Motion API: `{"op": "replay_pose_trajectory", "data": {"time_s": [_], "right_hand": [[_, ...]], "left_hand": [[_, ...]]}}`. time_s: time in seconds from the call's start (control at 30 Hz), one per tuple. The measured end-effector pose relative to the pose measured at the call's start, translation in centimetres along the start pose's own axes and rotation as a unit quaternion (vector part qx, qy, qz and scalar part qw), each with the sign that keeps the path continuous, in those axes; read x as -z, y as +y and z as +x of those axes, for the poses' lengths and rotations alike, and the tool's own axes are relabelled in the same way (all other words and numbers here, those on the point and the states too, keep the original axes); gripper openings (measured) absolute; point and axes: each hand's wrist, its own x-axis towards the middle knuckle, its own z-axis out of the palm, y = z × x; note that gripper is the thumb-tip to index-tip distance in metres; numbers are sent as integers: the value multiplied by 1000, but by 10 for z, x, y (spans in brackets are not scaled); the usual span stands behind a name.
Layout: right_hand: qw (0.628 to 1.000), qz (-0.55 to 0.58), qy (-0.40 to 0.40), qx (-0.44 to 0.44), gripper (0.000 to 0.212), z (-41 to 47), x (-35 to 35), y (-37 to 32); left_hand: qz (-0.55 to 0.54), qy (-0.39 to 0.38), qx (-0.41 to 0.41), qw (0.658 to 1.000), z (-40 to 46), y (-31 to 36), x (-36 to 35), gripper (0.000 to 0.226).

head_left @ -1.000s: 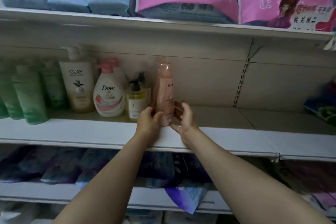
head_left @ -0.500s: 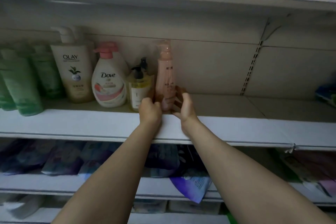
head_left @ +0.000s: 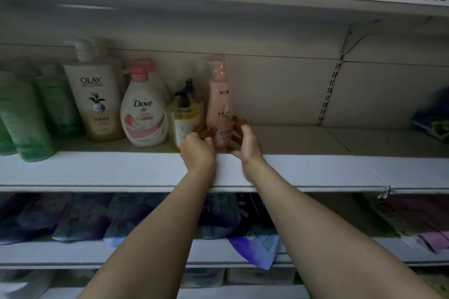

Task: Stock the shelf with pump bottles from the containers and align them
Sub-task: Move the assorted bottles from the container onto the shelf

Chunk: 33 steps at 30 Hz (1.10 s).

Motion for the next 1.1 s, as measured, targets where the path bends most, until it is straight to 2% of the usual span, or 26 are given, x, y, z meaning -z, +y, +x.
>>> {"op": "replay_pose_trajectory", "data": {"time_s": [0.47, 0.73, 0.9, 1.0, 1.1], "right_hand": [[1000, -20, 4, 1, 25, 3, 2, 4], [993, -117, 20, 12, 28, -7, 1, 6], [990, -140, 15, 19, 21, -31, 17, 3], [986, -162, -5, 44, 46, -50, 28, 5], [980, -187, -28, 63, 56, -79, 38, 8]], "left_hand": [[8, -19, 1, 1000, 0, -1, -2, 24], [35, -14, 10, 999, -9, 5, 8, 21], [46, -27, -7, 999, -26, 5, 27, 35], [6, -28, -33, 999, -51, 2, 38, 31], [-85, -31, -33, 995, -87, 0, 47, 25]]}}
